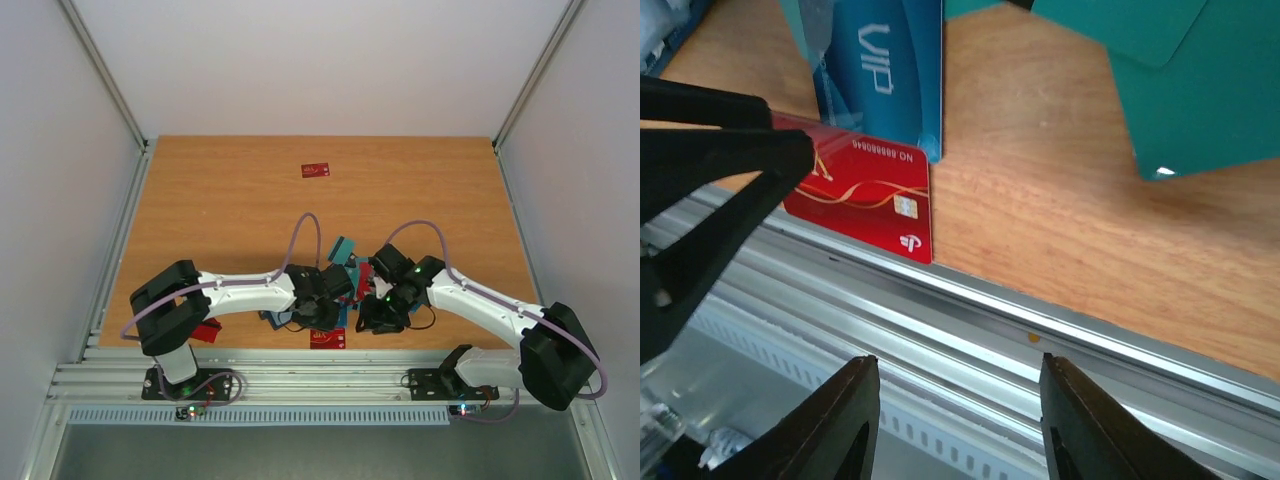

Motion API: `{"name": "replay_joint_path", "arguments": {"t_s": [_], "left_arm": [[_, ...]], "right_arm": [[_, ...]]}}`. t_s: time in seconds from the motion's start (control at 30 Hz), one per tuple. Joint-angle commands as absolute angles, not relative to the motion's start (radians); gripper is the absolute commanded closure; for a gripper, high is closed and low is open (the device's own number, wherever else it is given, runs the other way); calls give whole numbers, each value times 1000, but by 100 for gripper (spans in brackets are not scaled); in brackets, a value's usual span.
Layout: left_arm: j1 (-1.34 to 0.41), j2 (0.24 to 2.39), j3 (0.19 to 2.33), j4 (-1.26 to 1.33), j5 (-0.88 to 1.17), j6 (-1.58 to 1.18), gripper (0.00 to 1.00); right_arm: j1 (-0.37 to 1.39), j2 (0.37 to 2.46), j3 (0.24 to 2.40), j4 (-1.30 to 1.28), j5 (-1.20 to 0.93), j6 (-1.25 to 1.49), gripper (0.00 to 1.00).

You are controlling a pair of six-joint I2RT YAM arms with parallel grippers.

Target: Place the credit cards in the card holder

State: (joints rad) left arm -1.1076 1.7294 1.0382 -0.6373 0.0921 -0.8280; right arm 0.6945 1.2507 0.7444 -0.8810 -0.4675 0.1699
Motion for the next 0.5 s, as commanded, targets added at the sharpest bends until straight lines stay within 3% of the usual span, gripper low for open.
{"name": "replay_joint_path", "arguments": {"t_s": [0.0, 0.47], "left_arm": [[-1113, 1690, 1075, -717, 55, -795, 75], [-1047, 1690, 1038, -685, 185, -573, 70]], "right_arm": [[690, 1218, 690, -800, -556, 270, 53], [716, 1112, 530, -622, -574, 526, 48]]}}
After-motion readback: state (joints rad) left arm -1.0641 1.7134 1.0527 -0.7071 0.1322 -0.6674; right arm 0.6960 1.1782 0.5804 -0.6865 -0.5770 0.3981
